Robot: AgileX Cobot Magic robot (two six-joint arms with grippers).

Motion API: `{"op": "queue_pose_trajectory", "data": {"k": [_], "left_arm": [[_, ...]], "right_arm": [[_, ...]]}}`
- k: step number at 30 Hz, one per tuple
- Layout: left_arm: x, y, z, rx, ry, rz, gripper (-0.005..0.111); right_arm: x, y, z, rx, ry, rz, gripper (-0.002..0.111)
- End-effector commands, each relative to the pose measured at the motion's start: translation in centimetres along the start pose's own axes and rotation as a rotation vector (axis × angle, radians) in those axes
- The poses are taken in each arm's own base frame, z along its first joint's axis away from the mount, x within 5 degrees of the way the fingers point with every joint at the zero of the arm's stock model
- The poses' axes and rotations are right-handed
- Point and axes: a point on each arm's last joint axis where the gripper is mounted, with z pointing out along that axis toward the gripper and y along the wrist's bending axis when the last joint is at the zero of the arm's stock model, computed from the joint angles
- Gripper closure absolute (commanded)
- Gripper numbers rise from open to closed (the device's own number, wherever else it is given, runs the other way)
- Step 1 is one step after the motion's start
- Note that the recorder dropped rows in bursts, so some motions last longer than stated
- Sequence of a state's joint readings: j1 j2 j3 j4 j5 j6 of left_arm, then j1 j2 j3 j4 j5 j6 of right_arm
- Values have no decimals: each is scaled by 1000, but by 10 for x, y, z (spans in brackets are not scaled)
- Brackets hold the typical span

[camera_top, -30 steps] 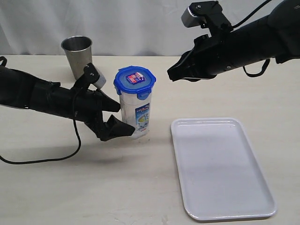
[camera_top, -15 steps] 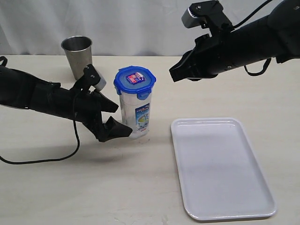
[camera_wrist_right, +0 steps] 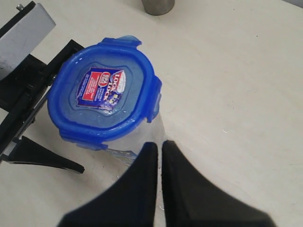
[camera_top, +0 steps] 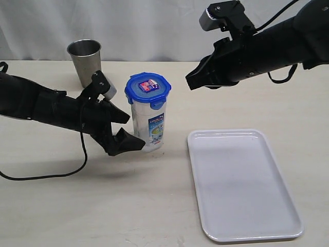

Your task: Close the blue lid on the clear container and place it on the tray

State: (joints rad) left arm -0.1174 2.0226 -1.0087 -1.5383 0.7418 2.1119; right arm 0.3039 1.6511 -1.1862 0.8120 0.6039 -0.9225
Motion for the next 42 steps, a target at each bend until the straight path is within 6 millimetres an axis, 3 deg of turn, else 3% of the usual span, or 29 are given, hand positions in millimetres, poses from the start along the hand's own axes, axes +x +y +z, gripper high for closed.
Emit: {"op": "queue_pose_trajectory", "data": {"k": [1, 10, 18, 21, 26, 36, 42], "left_arm": [[0, 0, 1, 5, 3, 38, 17], [15, 3, 0, -18, 181, 206, 17], [13, 8, 8, -170, 281, 281, 17], [11, 6, 8, -147, 272, 187, 17], [21, -6, 10, -132, 397, -163, 17], [-4, -9, 24, -342, 483, -237, 17], [-14, -6, 28, -434, 413, -232, 17]], "right_arm": [[-1, 0, -2, 8, -4, -13, 104], [-1, 0, -2, 8, -4, -13, 104], [-1, 0, -2, 8, -4, -13, 104], [-1, 0, -2, 8, -4, -13, 104], [-1, 0, -2, 8, -4, -13, 104], [-1, 0, -2, 8, -4, -13, 104], [-1, 0, -2, 8, -4, -13, 104]]}}
